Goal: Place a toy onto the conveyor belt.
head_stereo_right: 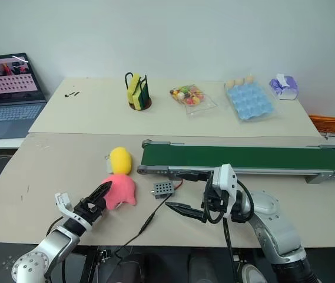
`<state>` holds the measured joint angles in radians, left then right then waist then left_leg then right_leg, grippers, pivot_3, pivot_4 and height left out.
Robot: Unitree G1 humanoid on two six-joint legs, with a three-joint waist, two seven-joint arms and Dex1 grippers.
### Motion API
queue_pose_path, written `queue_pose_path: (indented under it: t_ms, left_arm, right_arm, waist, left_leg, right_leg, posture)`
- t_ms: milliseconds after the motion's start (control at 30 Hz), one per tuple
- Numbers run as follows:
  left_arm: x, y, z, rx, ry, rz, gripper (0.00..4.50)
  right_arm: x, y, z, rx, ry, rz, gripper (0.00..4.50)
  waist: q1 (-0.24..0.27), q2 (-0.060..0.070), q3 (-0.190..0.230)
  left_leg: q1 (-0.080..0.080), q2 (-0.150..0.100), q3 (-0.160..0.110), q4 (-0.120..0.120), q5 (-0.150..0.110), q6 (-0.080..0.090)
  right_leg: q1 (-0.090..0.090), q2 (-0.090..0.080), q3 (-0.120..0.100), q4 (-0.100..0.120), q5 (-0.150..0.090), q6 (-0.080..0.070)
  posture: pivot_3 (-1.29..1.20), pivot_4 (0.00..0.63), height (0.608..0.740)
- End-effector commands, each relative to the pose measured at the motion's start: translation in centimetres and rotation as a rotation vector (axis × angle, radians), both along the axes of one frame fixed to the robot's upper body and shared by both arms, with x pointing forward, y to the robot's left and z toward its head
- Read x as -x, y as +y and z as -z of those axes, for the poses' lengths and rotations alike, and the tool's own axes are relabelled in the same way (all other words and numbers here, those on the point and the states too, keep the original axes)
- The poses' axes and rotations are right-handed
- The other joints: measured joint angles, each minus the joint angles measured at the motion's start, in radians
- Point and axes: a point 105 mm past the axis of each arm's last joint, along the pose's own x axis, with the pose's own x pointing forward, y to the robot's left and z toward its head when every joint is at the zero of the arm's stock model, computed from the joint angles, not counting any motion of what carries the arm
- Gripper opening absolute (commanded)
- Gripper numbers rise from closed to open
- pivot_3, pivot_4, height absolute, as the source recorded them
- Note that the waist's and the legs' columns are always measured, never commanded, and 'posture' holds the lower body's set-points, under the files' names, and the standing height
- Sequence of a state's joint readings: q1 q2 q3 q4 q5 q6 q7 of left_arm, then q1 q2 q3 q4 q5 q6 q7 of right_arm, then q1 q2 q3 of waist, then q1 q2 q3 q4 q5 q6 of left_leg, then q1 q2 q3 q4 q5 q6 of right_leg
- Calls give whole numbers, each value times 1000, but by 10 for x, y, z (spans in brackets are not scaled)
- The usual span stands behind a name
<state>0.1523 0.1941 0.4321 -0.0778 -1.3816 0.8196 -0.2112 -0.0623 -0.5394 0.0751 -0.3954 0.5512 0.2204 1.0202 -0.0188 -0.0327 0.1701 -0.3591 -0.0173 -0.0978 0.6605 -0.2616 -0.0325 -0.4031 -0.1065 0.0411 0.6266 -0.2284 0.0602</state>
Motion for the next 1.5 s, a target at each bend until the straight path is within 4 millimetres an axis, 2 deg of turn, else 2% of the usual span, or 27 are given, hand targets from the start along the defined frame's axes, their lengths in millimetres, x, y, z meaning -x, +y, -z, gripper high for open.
queue_pose_path:
  t_ms: [33,167,233,267,567,733,833,933,1033,1133,1167,1200,1267,1333,1400,1500]
  left_arm:
    - [1,6,-10,-7,-25,-14,4207]
    - [-2,2,-13,-13,-24,-15,4207]
    - [-2,0,-12,-15,-22,-16,3669]
    - [-3,0,-12,-16,-19,-18,3539]
    - [-2,-5,-6,-21,-7,-4,114]
    - [-9,4,4,-90,51,-65,46]
    - [-19,32,0,-86,59,-247,46]
    - [-32,78,-25,-73,28,-555,46]
    - [-36,113,-32,-148,72,-757,46]
    - [-44,130,-41,-200,87,-853,46]
    - [-47,131,-47,-254,73,-864,46]
    - [-52,129,-60,-390,37,-855,46]
    - [-69,117,-90,-789,-91,-797,46]
    - [-86,93,-109,-1173,-259,-674,46]
    - [-97,62,-117,-1488,-466,-521,46]
    - [-103,16,-110,-1869,-791,-310,46]
  right_arm:
    - [0,2,-7,-26,-36,0,4500]
    - [-1,3,-8,-28,-38,0,4500]
    - [-1,3,-8,-29,-38,1,4500]
    - [-1,3,-7,-29,-37,1,4500]
    - [-3,3,-9,-36,-41,6,4500]
    - [-5,3,-9,-39,-39,4,4500]
    - [-6,5,-7,-36,-37,2,4500]
    - [-8,4,-5,-26,-35,0,4500]
    - [-11,3,-3,-17,-32,5,4500]
    - [-11,4,-1,-13,-28,5,4500]
    - [-11,4,-1,-13,-28,5,4500]
    - [-12,4,-1,-13,-27,5,4500]
    - [-12,4,-2,-14,-26,5,4500]
    - [-11,4,-2,-18,-26,5,4500]
    - [-11,4,-2,-20,-24,7,4500]
    - [-9,3,-3,-23,-20,6,4500]
  waist:
    - [1,0,0]
    - [3,0,0]
    - [4,0,0]
    - [4,0,0]
    - [4,0,0]
    - [4,0,0]
    - [5,0,0]
    - [5,0,0]
    - [6,0,0]
    - [7,0,0]
    - [7,0,0]
    - [7,0,0]
    - [10,-1,1]
    - [15,-2,1]
    - [17,-1,1]
    - [16,0,1]
  left_leg:
    - [0,0,0,0,0,0]
    - [-1,0,0,0,0,0]
    - [-1,0,0,0,0,0]
    - [-1,0,0,0,0,0]
    - [-1,0,0,0,0,0]
    - [-1,0,0,0,0,0]
    - [-1,0,0,0,0,0]
    - [-1,0,-1,0,0,0]
    - [-2,0,-1,0,0,0]
    - [-2,0,-1,0,0,0]
    - [-3,-1,-1,0,0,0]
    - [-3,-1,-1,0,0,0]
    - [-4,-1,-1,0,0,-1]
    - [-5,-1,-3,0,2,-3]
    - [-5,-1,-3,0,2,-4]
    - [-5,-1,-1,-1,2,-4]
  right_leg:
    - [0,0,0,0,0,0]
    - [0,0,0,0,0,0]
    - [-1,0,0,0,0,0]
    - [-1,0,0,0,0,0]
    - [-1,0,0,-1,0,0]
    - [-1,0,0,0,0,0]
    - [0,0,0,0,0,0]
    - [-1,0,-1,-1,0,0]
    - [-1,0,-1,-1,1,0]
    - [0,0,-1,-2,1,1]
    - [-1,0,-1,-3,1,2]
    - [-1,0,-1,-4,2,2]
    - [-1,0,-1,-4,2,2]
    - [-2,0,-3,-4,3,2]
    - [-1,0,-3,-4,3,1]
    - [-1,0,-2,-6,3,2]
  posture:
    - [0,150,740]
    - [0,150,740]
    - [0,150,740]
    - [0,150,740]
    - [0,150,740]
    - [0,150,740]
    - [0,150,740]
    - [0,150,740]
    - [0,150,740]
    - [0,150,740]
    - [0,150,740]
    - [0,150,740]
    - [0,150,740]
    - [0,150,740]
    - [0,150,740]
    - [0,150,740]
